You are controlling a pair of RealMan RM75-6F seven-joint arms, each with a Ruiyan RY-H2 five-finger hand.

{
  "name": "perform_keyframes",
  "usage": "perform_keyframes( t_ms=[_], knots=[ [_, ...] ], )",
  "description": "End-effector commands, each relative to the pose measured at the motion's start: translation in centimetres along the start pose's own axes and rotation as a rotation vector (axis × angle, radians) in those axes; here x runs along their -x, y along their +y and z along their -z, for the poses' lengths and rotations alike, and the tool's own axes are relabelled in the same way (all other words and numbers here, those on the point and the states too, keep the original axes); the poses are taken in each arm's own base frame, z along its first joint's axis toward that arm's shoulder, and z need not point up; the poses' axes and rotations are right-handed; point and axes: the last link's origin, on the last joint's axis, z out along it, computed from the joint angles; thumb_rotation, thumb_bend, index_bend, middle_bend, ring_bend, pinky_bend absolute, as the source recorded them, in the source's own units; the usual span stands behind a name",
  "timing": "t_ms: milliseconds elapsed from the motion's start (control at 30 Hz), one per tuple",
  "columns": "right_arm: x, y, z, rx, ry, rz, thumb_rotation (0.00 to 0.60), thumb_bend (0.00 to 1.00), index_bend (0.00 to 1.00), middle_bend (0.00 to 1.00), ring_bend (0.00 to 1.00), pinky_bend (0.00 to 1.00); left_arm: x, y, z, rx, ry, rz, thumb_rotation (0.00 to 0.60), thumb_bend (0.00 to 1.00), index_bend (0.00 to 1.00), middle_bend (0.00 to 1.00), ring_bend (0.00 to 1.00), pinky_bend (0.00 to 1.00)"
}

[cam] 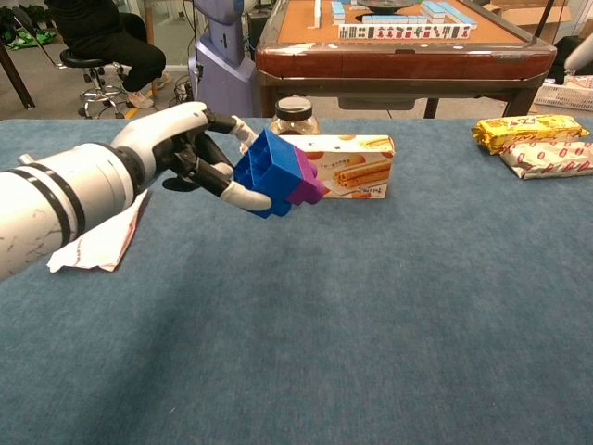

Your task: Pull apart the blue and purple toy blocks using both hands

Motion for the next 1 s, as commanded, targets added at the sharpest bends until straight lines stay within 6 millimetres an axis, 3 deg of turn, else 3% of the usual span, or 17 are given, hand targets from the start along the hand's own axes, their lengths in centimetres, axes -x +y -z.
perform_keyframes(
  t_ms=[33, 467, 767, 1000],
  knots=[
    [-0.3, -1.9, -1.8, -0.033, -0.028, -0.018, 0.600, 0.05, 0.31, 1.00, 1.00, 1.00, -0.3, 0.2, 0.1, 0.001, 0.010, 0.005, 0.600, 0.05, 0.66, 1.00, 0.97, 1.00],
    [-0.7, -8.1, -6.8, -0.134, -0.193, -0.158, 0.600, 0.00, 0.31, 1.00, 1.00, 1.00, -1.2, 1.8, 0.0, -0.006, 0.029, 0.110, 0.600, 0.06, 0.67, 1.00, 0.97, 1.00],
    [0.3, -11.5, -8.7, -0.194, -0.239, -0.149, 0.600, 0.00, 0.26, 1.00, 1.00, 1.00, -1.3, 2.7, 0.1, -0.028, 0.033, 0.164, 0.600, 0.06, 0.67, 1.00, 0.98, 1.00],
    [1.2, -13.0, -9.8, -0.188, -0.288, -0.225, 0.600, 0.00, 0.26, 1.00, 1.00, 1.00, -1.8, 3.0, 0.0, -0.046, 0.040, 0.233, 0.600, 0.06, 0.67, 1.00, 0.98, 1.00]
  ],
)
